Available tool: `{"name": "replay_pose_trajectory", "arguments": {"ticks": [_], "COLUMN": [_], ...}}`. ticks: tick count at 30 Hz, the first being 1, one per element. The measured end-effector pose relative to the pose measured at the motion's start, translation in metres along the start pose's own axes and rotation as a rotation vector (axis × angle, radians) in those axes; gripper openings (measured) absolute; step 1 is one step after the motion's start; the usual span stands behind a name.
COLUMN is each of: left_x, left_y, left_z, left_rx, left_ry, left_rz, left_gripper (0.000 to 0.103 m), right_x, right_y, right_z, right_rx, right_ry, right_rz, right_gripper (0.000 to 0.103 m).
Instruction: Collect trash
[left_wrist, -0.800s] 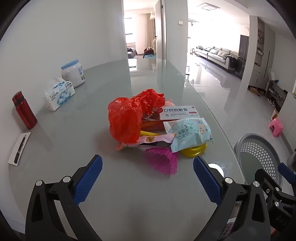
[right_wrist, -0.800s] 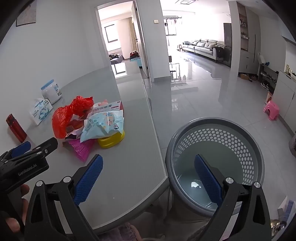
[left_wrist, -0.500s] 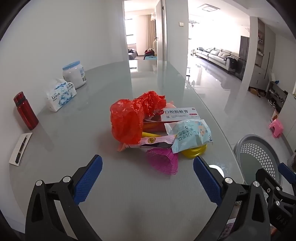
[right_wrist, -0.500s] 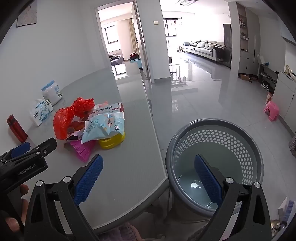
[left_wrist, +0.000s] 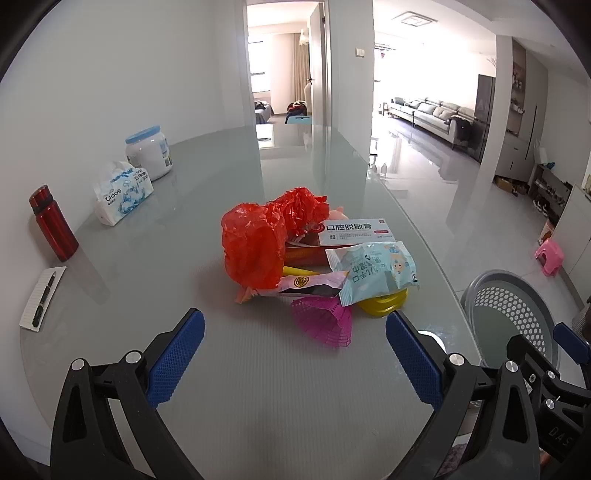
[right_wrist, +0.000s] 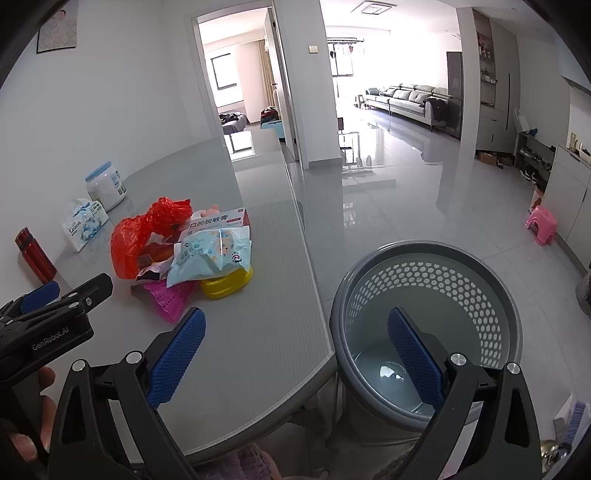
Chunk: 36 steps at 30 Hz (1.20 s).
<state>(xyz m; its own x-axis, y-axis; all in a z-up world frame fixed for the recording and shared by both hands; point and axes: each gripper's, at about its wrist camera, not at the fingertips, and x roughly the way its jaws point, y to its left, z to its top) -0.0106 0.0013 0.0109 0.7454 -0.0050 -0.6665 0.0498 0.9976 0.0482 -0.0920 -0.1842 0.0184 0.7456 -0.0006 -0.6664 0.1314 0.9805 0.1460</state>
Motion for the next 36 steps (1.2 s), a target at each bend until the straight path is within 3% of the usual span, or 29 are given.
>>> {"name": "replay_pose_trajectory", "arguments": {"ticks": [36], "left_x": [-0.005], "left_y": [0.002], "left_z": [-0.004], "left_rx": [-0.002], "left_ry": [-0.009], "left_rz": [-0.011], "left_gripper": [0.097], "right_x": [-0.011], "right_y": [-0.003], "right_z": [-0.003], "right_rx": [0.01], "right_ry": [-0.014], "right_rz": [-0.007], "right_gripper": [0.095]}}
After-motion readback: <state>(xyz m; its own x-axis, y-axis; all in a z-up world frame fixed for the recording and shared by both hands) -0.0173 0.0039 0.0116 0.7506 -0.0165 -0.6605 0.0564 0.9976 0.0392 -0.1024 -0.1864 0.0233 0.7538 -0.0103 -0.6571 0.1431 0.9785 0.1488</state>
